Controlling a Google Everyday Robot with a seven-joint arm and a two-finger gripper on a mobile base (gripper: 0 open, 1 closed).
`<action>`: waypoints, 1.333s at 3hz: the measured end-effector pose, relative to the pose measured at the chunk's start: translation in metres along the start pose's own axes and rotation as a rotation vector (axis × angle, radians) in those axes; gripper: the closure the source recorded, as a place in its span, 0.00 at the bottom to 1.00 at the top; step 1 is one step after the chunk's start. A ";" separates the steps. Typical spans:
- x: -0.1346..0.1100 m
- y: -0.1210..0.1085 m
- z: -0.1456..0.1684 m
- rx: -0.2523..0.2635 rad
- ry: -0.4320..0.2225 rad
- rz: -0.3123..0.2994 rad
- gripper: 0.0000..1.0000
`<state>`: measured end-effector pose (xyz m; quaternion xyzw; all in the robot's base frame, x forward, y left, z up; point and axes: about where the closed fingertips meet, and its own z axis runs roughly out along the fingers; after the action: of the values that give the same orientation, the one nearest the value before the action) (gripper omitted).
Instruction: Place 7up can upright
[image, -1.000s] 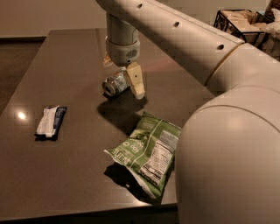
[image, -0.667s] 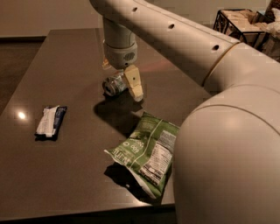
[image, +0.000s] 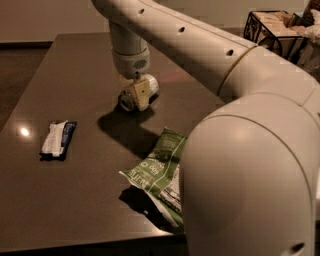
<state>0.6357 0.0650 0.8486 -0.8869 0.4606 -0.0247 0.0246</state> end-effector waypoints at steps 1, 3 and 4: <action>-0.005 -0.005 -0.006 0.014 -0.014 0.016 0.64; 0.006 -0.004 -0.056 0.159 -0.201 0.249 1.00; 0.025 -0.001 -0.077 0.208 -0.389 0.428 1.00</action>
Offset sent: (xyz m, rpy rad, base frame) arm -0.0118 -0.0028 0.0625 0.2073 -0.0083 -0.2085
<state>0.6458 0.0434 0.9261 -0.7506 0.6186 0.1041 0.2077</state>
